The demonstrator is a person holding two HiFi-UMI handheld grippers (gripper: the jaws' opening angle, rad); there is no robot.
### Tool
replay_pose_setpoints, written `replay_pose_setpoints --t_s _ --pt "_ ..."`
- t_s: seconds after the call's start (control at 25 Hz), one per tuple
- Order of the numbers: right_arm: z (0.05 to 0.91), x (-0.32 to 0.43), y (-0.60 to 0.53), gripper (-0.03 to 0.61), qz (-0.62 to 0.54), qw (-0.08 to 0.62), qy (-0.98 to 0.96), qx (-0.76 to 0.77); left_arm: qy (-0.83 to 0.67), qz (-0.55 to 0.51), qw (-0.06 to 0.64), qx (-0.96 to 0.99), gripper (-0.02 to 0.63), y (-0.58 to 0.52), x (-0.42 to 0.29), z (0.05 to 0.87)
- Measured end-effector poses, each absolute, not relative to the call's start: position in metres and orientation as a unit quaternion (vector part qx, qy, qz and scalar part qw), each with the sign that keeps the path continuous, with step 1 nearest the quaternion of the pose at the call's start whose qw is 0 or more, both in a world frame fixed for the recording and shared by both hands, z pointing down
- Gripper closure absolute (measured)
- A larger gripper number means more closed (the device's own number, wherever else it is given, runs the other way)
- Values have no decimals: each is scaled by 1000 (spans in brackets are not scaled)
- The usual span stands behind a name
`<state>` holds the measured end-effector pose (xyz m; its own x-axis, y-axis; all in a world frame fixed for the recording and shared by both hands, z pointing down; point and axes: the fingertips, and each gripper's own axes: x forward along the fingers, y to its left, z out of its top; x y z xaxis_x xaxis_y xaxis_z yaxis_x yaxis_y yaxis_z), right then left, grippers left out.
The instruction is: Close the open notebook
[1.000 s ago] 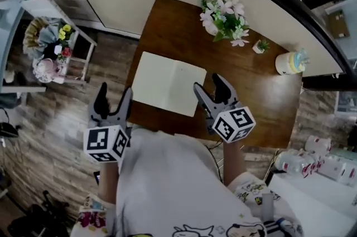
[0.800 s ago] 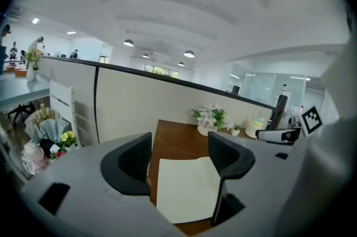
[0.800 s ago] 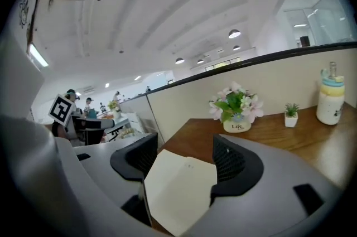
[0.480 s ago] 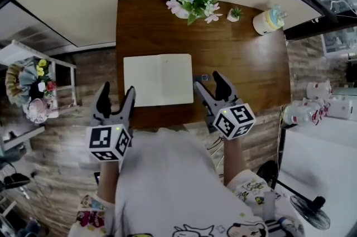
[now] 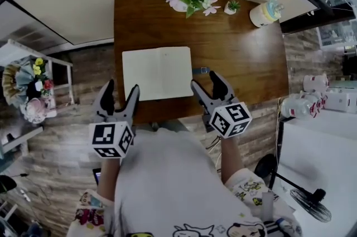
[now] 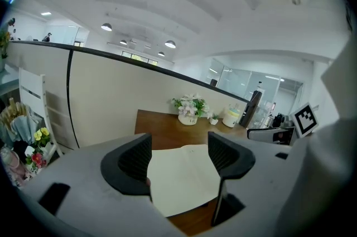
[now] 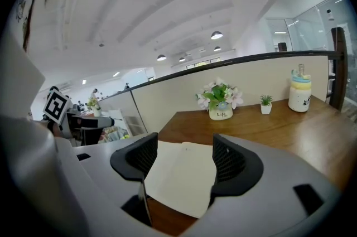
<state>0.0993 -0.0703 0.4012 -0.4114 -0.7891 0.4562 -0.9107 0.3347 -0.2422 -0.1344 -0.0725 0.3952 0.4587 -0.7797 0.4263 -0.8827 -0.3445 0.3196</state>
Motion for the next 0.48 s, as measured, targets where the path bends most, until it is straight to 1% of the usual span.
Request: replay_pose_setpoints --t_s 0.48 --pt "427 96 -71 308 254 162 -813 499 -509 100 284 806 322 -66 -119 413"
